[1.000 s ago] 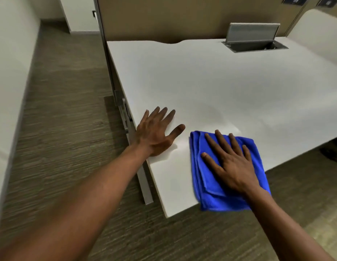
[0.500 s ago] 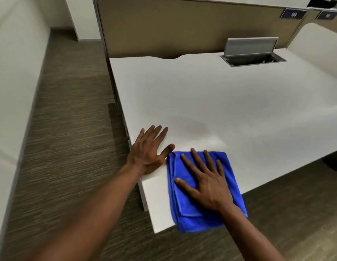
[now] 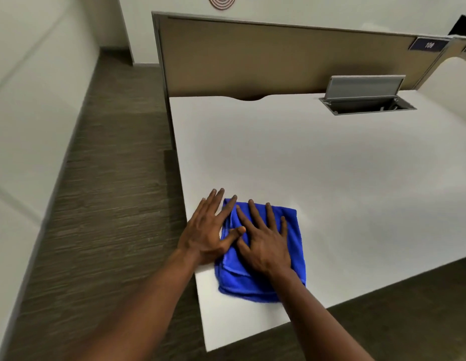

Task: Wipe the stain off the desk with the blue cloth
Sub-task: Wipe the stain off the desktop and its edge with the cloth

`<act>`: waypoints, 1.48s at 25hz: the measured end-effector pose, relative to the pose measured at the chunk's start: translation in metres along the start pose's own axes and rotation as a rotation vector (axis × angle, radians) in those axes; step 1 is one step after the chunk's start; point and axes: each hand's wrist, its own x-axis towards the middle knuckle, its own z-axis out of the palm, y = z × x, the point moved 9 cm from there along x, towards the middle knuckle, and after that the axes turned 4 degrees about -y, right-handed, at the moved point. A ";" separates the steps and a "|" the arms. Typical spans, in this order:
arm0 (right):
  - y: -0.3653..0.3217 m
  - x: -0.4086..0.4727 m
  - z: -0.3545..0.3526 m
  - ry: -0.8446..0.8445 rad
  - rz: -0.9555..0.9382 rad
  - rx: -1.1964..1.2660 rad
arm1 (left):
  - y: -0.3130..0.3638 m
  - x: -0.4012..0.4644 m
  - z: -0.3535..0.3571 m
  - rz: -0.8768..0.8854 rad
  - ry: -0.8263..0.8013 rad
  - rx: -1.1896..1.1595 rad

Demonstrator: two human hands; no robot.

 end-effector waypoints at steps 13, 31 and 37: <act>0.032 0.047 -0.016 -0.009 0.103 0.031 | -0.006 -0.003 0.000 -0.122 0.045 0.124; 0.026 0.094 -0.021 -0.026 0.085 0.044 | -0.003 -0.006 -0.013 -0.192 0.034 0.137; -0.040 0.097 -0.012 -0.156 -0.361 -0.067 | -0.013 -0.019 -0.026 -0.371 0.130 0.079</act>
